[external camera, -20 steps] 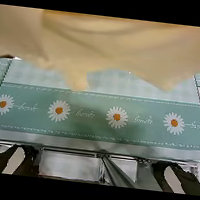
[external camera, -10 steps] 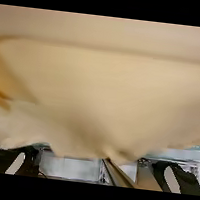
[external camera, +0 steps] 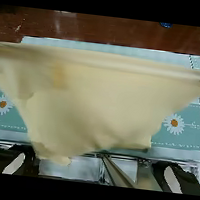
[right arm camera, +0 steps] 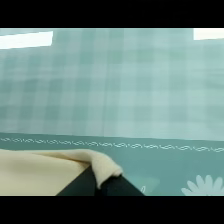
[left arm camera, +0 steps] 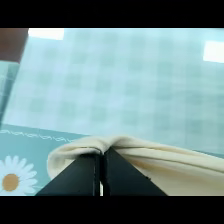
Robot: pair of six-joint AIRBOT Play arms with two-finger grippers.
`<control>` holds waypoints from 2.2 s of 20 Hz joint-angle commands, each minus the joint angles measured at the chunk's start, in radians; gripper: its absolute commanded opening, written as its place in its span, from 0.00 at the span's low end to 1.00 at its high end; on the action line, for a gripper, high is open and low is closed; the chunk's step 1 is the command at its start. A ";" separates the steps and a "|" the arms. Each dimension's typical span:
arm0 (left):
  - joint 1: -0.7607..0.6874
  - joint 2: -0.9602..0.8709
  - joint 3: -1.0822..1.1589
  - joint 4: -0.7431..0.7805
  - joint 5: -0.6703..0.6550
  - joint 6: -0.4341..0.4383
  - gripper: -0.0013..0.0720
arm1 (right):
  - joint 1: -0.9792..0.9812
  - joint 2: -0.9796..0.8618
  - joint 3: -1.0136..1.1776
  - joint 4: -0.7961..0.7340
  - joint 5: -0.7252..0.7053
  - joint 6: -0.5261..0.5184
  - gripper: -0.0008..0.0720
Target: Fold the shirts.
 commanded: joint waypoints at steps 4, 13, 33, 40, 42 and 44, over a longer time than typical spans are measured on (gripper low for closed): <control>0.018 -0.451 -0.075 -0.199 0.431 -0.017 0.04 | 0.001 -0.381 -0.139 0.158 -0.346 -0.136 0.04; 0.063 -0.957 0.170 -0.691 0.396 -0.012 0.04 | -0.008 -0.864 0.140 0.257 -0.342 -0.129 0.04; 0.150 -0.984 0.066 -0.483 -0.058 0.195 0.71 | -0.016 -0.850 -0.106 0.089 -0.089 -0.108 0.58; 0.313 -0.708 -0.183 -0.398 -0.122 0.178 0.71 | -0.179 -0.477 -0.314 -0.002 -0.134 -0.081 0.58; 0.440 -0.595 -0.435 -0.521 -0.055 0.196 0.71 | -0.203 -0.322 -0.527 0.146 -0.235 -0.158 0.57; 0.558 -0.488 -0.658 -0.673 0.029 0.287 0.71 | -0.202 -0.179 -0.739 0.301 -0.313 -0.223 0.57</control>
